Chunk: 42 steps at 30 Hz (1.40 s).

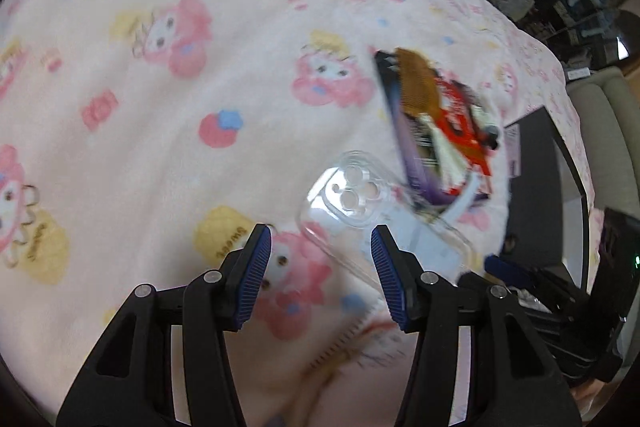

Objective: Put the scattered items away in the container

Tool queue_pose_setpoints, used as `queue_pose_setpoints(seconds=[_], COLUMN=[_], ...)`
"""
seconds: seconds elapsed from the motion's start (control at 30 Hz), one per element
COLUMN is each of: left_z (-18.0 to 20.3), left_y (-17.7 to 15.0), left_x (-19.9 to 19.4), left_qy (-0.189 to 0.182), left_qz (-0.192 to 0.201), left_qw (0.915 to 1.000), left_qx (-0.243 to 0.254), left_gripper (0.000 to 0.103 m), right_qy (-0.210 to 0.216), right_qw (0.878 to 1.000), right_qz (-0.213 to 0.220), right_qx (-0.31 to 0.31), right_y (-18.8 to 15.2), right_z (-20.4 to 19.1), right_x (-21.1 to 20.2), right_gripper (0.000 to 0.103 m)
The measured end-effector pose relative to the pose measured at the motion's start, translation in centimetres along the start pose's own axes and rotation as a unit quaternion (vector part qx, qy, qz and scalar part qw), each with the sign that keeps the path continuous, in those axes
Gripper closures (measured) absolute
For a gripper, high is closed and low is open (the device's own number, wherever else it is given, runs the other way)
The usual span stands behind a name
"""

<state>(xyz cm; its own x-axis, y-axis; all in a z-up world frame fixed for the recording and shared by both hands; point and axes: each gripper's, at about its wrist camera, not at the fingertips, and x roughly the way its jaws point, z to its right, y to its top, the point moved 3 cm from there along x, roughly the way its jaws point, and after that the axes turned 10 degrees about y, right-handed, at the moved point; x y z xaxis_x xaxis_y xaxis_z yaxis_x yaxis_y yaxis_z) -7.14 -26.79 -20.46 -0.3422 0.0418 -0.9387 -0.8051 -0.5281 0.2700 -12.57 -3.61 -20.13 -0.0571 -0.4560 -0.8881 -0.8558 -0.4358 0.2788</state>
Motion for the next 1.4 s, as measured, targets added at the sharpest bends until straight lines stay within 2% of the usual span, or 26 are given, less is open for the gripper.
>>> queue_pose_setpoints(seconds=[0.17, 0.4, 0.53, 0.6, 0.63, 0.73, 0.8, 0.97, 1.07, 1.23, 1.4], left_z=[-0.8, 0.4, 2.2, 3.5, 4.1, 5.6, 6.3, 9.0, 11.4, 17.5, 23.5], left_y=[1.2, 2.2, 1.9, 1.4, 1.0, 0.2, -0.3, -1.6, -2.7, -5.0, -8.2], left_x=[2.9, 4.0, 3.6, 3.0, 2.5, 0.4, -1.5, -6.8, -9.1, -9.1, -5.8], left_qy=[-0.021, -0.048, -0.069, -0.072, -0.063, -0.020, -0.012, -0.032, -0.055, -0.093, -0.114], left_qz=[-0.022, -0.032, -0.044, -0.052, -0.051, -0.025, -0.005, 0.041, 0.054, 0.050, -0.002], left_qw=[0.9995, 0.9983, 0.9966, 0.9951, 0.9951, 0.9950, 0.9946, 0.9916, 0.9883, 0.9822, 0.9736], left_qx=[-0.009, -0.001, 0.015, 0.043, 0.057, 0.095, 0.103, 0.118, 0.132, 0.155, 0.198], left_gripper=[0.050, 0.050, 0.051, 0.056, 0.056, 0.057, 0.057, 0.057, 0.057, 0.057, 0.057], right_qy=[0.002, 0.014, 0.018, 0.021, 0.021, 0.027, 0.031, 0.022, 0.015, -0.024, -0.071], right_qw=[1.000, 0.999, 0.999, 1.000, 1.000, 0.999, 0.999, 0.995, 0.992, 0.988, 0.984], right_qz=[-0.004, -0.009, -0.001, 0.003, 0.007, 0.023, 0.038, 0.095, 0.125, 0.147, 0.148], right_qx=[0.013, 0.028, 0.028, 0.021, 0.017, 0.013, 0.015, 0.002, 0.002, 0.035, 0.067], right_y=[-0.1, 0.5, 0.3, 0.1, 0.0, -0.4, -0.3, -1.1, -2.5, -6.1, -10.4], right_z=[0.7, 1.2, 1.3, 1.1, 1.0, 1.0, 1.0, 0.1, 0.8, 4.4, 9.4], right_x=[1.0, 2.1, 1.8, 1.4, 1.0, -0.4, -1.7, -6.7, -10.3, -14.1, -16.2], right_gripper=[0.050, 0.047, 0.050, 0.053, 0.054, 0.058, 0.059, 0.059, 0.058, 0.058, 0.058])
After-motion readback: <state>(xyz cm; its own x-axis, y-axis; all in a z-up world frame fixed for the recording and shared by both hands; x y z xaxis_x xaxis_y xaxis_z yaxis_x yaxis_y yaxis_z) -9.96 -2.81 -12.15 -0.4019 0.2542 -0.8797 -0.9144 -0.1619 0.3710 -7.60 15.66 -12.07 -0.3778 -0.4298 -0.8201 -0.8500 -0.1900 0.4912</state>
